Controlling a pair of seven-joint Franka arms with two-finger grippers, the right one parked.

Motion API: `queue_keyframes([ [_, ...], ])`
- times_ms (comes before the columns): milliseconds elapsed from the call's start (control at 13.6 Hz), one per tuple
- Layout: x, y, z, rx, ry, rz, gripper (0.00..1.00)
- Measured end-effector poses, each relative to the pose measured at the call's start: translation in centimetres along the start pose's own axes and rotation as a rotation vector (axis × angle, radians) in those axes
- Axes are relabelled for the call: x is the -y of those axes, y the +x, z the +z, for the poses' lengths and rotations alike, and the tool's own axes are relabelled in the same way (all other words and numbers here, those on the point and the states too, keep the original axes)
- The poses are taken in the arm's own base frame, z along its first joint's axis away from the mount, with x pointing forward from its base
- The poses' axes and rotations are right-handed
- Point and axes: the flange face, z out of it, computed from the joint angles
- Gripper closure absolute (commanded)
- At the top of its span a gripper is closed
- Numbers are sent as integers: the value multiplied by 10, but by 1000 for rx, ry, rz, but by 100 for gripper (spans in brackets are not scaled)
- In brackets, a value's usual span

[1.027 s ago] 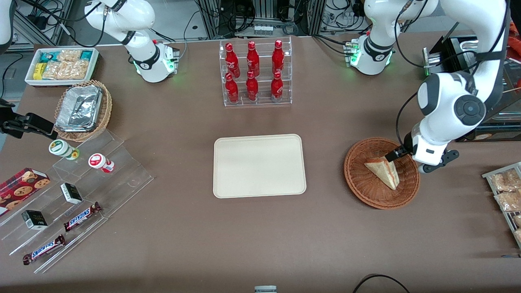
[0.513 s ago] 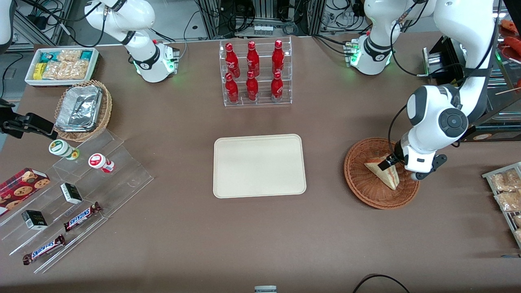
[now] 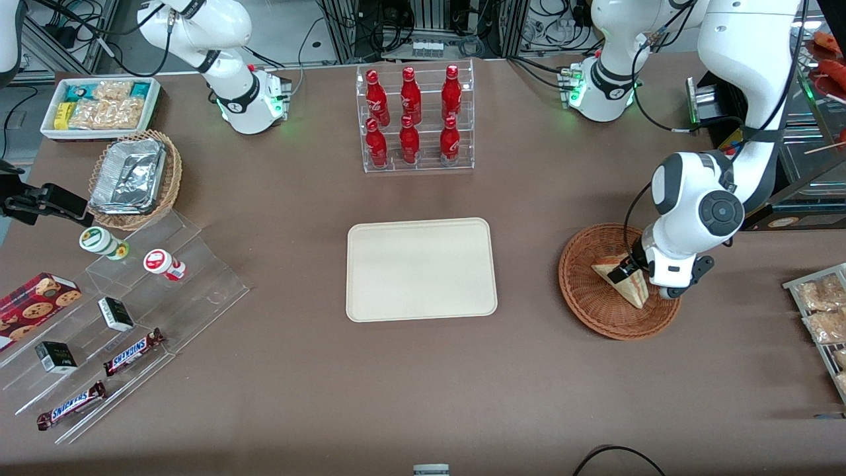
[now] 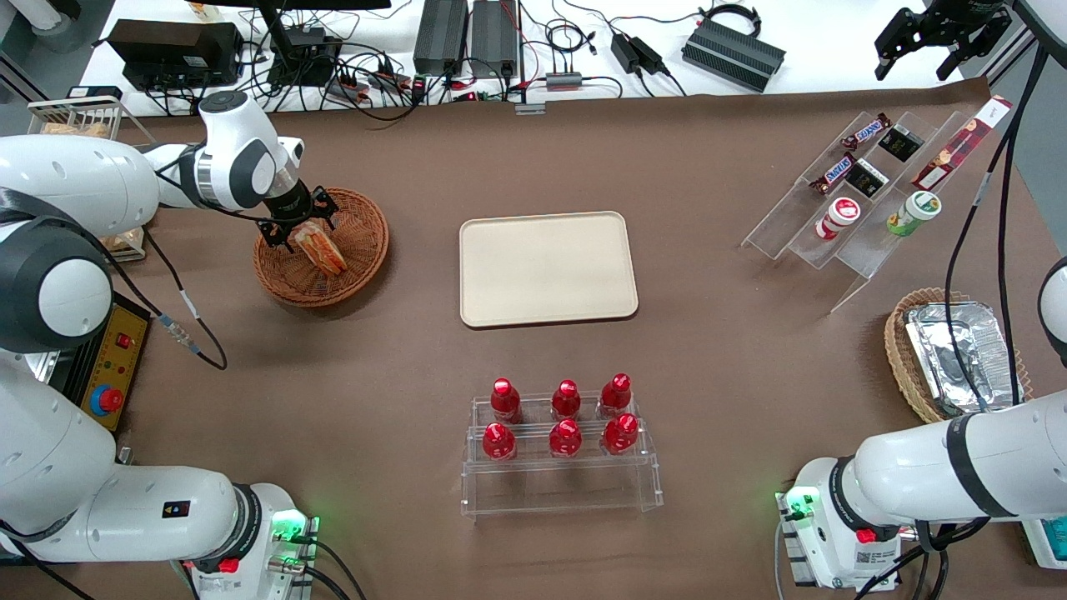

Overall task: Place sandwich from basket to tray
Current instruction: 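Lower the open left gripper onto the wrapped sandwich and close it, then lift the sandwich out of the basket and carry it toward the tray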

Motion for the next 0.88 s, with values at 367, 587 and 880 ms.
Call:
queue_keyframes([
  [367, 0, 1, 8, 7, 5, -76, 89],
  [587, -1, 2, 7, 2, 1, -97, 100],
  [880, -2, 3, -1, 1, 0, -98, 100],
])
